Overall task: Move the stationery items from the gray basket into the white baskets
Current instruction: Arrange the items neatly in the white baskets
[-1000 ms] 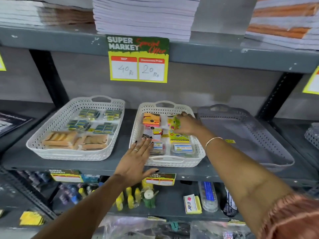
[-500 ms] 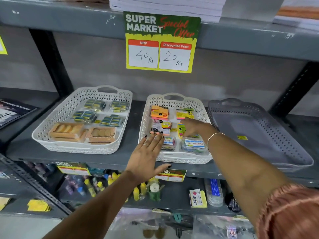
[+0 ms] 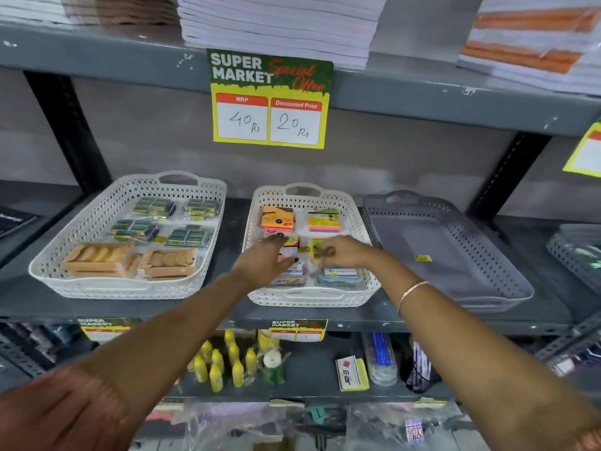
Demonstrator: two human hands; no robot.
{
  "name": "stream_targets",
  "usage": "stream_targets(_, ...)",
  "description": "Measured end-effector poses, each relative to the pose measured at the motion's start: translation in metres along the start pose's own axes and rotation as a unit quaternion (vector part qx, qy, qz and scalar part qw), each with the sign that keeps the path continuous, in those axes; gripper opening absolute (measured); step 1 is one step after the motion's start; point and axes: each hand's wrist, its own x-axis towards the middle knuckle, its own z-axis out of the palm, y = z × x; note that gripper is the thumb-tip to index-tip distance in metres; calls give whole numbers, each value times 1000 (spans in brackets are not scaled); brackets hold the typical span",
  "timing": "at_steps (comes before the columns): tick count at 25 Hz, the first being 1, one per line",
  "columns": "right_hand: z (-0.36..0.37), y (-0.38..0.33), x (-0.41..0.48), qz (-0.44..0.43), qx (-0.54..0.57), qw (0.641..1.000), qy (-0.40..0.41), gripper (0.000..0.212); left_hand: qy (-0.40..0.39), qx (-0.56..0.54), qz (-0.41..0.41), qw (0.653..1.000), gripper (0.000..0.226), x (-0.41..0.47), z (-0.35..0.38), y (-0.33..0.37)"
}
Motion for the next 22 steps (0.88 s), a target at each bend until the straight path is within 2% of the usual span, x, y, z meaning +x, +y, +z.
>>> stream_targets(2, 10, 4, -13, 4, -30, 999, -33, 63, -124, 78, 1, 989, 69, 17, 4, -4)
stream_targets(4, 20, 7, -20, 0, -84, 996, -23, 72, -178, 148, 10, 973, 72, 23, 14, -9)
stream_targets(8, 24, 8, -22, 1, -139, 990, -8, 69, -164, 144, 24, 975, 53, 23, 19, -10)
stream_targets(12, 25, 7, -23, 3, -139, 990, -10, 66, -164, 135, 31, 977, 49, 23, 20, -13)
stream_targets(14, 21, 5, -24, 5, -95, 995, -30, 67, -166, 129, 36, 977, 54, 22, 20, -14)
stream_targets(16, 6, 3, -20, 17, 7, 999, -32, 67, -148, 78, 33, 985, 66, 22, 16, -14)
stream_targets(18, -13, 8, -4, 37, 74, 995, 54, 56, -94, 2, 9, 996, 67, 30, 6, -15)
stream_targets(20, -22, 19, 19, 44, 40, 992, 107, 51, -44, -3, -9, 999, 62, 45, -1, -22)
stream_targets(22, -17, 27, 41, 40, -36, 997, 60, 65, -63, 56, -5, 996, 69, 62, -4, -32)
